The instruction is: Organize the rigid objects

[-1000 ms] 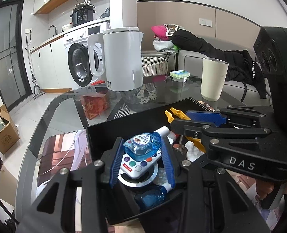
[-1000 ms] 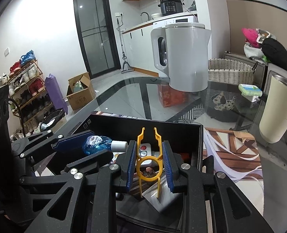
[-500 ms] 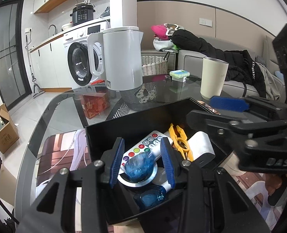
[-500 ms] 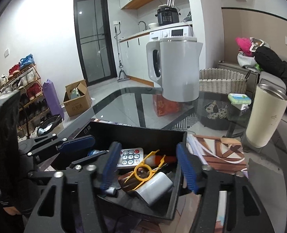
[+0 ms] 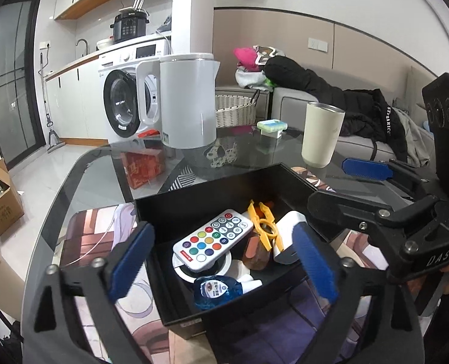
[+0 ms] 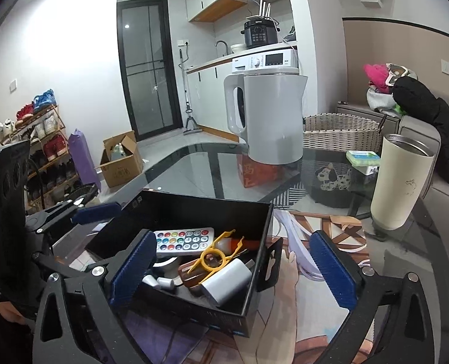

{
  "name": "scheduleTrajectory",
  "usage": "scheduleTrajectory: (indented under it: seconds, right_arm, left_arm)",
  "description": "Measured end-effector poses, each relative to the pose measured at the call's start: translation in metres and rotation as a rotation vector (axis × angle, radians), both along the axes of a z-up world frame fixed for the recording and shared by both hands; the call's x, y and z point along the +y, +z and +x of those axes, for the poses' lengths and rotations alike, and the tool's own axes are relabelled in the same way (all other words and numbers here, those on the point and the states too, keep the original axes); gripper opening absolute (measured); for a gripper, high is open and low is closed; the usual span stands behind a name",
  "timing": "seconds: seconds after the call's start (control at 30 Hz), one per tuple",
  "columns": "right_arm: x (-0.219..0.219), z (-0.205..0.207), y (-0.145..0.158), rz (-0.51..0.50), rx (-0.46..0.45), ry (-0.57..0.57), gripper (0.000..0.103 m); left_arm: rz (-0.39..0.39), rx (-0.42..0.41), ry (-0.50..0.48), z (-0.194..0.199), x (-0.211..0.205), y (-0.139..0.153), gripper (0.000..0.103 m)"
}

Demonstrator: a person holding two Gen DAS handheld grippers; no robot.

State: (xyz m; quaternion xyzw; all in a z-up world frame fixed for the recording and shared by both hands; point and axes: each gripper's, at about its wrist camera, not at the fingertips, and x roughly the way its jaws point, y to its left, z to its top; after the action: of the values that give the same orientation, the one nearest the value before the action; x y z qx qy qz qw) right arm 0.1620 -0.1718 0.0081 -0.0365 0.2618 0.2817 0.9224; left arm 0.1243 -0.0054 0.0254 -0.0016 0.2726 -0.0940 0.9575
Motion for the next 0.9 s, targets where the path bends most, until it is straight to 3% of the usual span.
scheduleTrajectory:
  seconds: [0.13,0.43,0.9]
  right_arm:
    - [-0.005,-0.004,0.0,0.005,-0.004,0.003,0.102]
    - [-0.011,-0.011,-0.001,-0.012,-0.024,0.0,0.102]
    - [0.006,-0.021,-0.015,-0.067,-0.036,0.044,0.103]
  left_arm:
    - [-0.002,0.001,0.034,0.0,0.004,-0.001,0.103]
    - [-0.045,-0.009,0.102,-0.003,0.018,0.001,0.103]
    - [-0.011,-0.081,0.148,-0.006,0.027,-0.003,0.103]
